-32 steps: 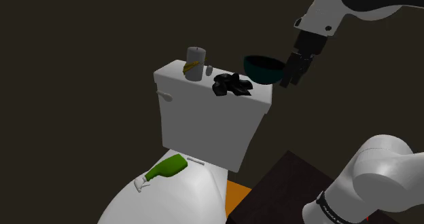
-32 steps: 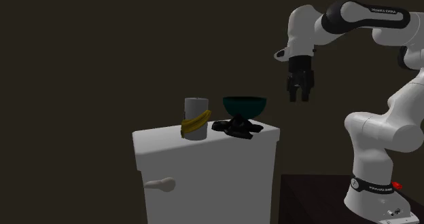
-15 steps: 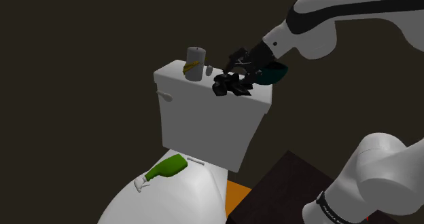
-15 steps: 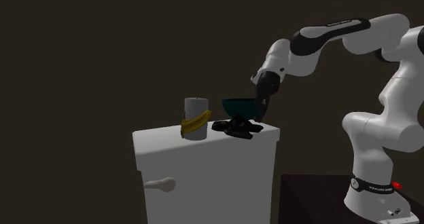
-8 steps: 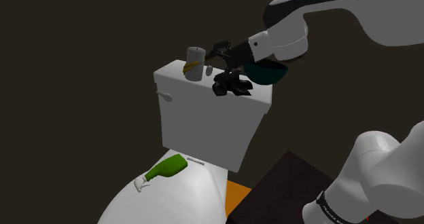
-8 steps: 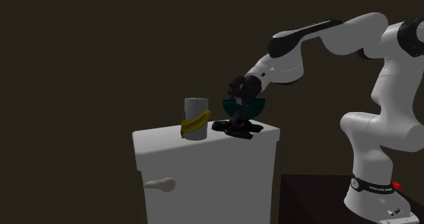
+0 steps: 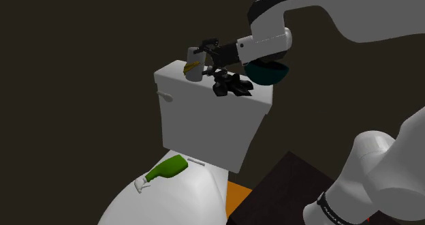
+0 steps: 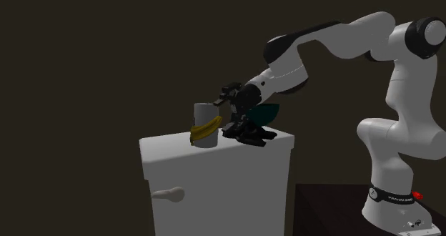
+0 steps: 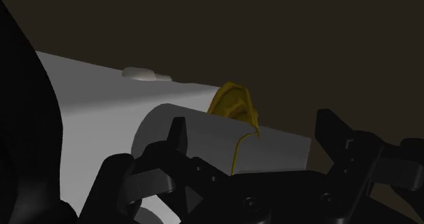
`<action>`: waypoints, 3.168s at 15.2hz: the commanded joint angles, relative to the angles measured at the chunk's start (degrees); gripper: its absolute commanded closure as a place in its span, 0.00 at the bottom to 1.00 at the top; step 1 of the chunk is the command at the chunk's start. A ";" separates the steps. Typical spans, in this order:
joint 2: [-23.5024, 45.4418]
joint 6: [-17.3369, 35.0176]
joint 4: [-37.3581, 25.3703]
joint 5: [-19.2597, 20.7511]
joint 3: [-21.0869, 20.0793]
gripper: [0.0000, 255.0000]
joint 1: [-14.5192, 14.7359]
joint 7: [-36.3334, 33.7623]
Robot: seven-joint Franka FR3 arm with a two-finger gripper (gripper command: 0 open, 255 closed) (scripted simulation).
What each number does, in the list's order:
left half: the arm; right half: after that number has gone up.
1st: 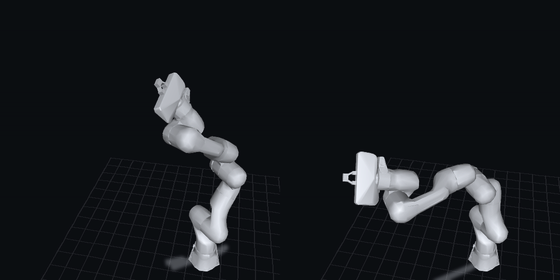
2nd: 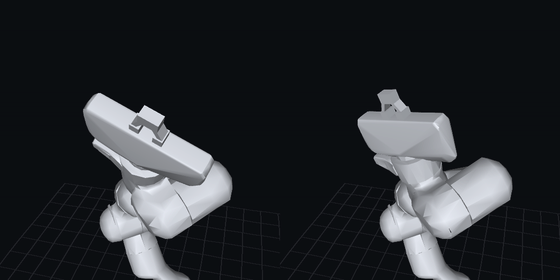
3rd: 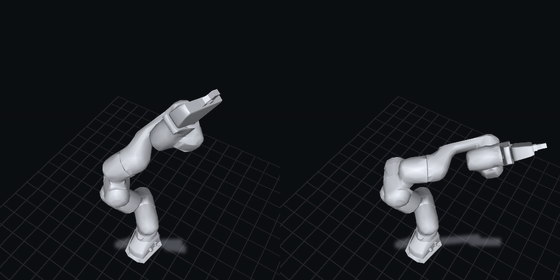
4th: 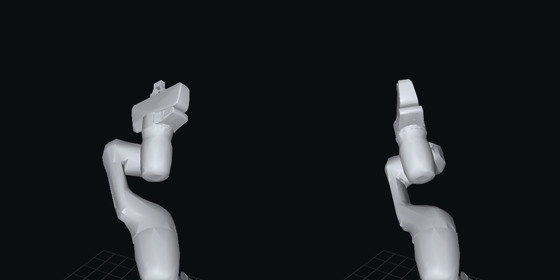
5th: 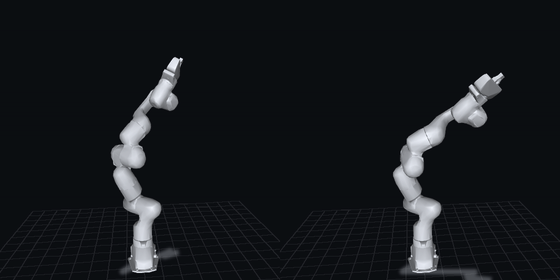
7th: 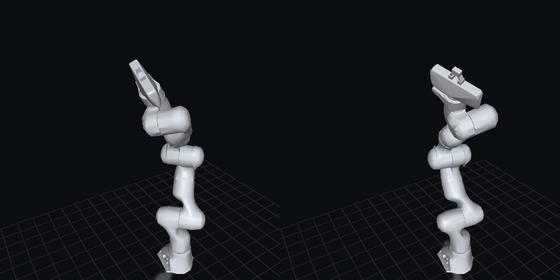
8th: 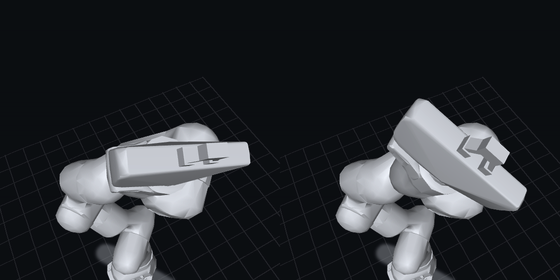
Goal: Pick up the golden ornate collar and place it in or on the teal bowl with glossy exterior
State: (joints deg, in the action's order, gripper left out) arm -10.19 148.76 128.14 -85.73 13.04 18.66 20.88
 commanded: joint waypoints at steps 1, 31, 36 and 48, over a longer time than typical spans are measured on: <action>1.61 0.28 -1.20 -1.33 -0.17 0.00 0.36 0.80; -0.25 0.21 -5.09 8.18 -1.27 1.00 -0.11 -10.41; -1.29 -0.52 -6.84 12.72 -1.73 1.00 -0.67 -15.58; -2.72 -3.59 -12.31 22.46 -2.81 1.00 -2.32 -26.98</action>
State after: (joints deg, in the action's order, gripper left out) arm -12.83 145.56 116.51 -64.15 10.30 16.52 -5.05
